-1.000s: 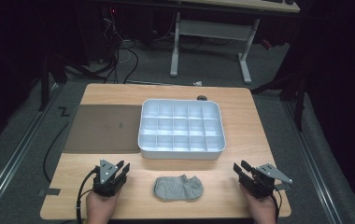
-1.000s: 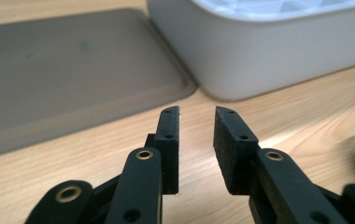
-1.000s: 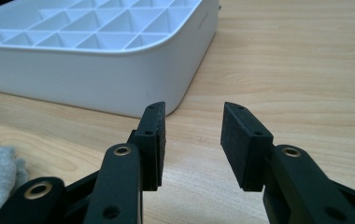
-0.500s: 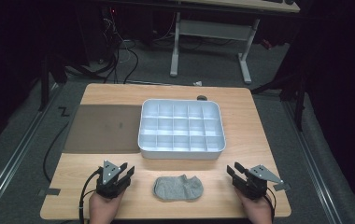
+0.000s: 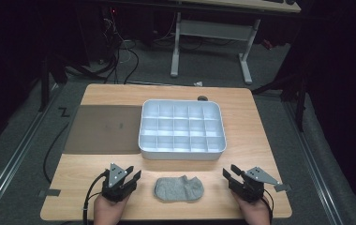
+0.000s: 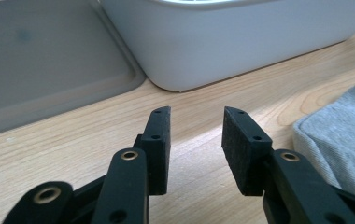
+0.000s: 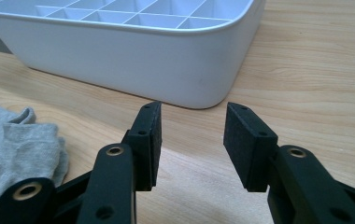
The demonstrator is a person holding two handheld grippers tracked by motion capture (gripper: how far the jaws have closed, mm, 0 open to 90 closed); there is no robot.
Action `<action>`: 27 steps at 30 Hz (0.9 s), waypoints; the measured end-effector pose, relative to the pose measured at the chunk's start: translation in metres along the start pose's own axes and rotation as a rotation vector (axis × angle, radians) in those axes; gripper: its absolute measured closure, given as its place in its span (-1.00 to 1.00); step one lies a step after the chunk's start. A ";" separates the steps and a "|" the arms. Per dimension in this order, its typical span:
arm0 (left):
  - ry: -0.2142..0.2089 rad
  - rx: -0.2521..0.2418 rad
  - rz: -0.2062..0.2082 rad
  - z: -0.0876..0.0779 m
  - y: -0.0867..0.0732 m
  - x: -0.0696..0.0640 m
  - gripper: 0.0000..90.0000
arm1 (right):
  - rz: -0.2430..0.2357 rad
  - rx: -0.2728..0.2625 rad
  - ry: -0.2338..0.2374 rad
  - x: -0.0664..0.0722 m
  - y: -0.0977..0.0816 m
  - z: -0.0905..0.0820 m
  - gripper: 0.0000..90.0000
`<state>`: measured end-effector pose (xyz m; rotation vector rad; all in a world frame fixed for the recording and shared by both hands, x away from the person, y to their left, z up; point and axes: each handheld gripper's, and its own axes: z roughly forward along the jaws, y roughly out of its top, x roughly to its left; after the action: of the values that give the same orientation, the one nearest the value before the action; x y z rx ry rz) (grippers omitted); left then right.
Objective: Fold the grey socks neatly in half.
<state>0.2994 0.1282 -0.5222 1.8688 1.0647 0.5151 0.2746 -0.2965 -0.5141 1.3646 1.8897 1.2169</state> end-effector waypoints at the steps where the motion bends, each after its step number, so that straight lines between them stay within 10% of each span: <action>1: -0.003 0.000 0.001 0.000 0.000 -0.001 0.40 | -0.004 -0.001 0.002 0.001 0.000 0.000 0.28; 27: -0.140 0.017 0.065 0.004 0.002 -0.044 0.32 | -0.060 0.094 0.135 0.047 0.000 0.007 0.23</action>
<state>0.2791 0.0890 -0.5197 1.9298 0.9215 0.4070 0.2631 -0.2501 -0.5131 1.2913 2.0905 1.2321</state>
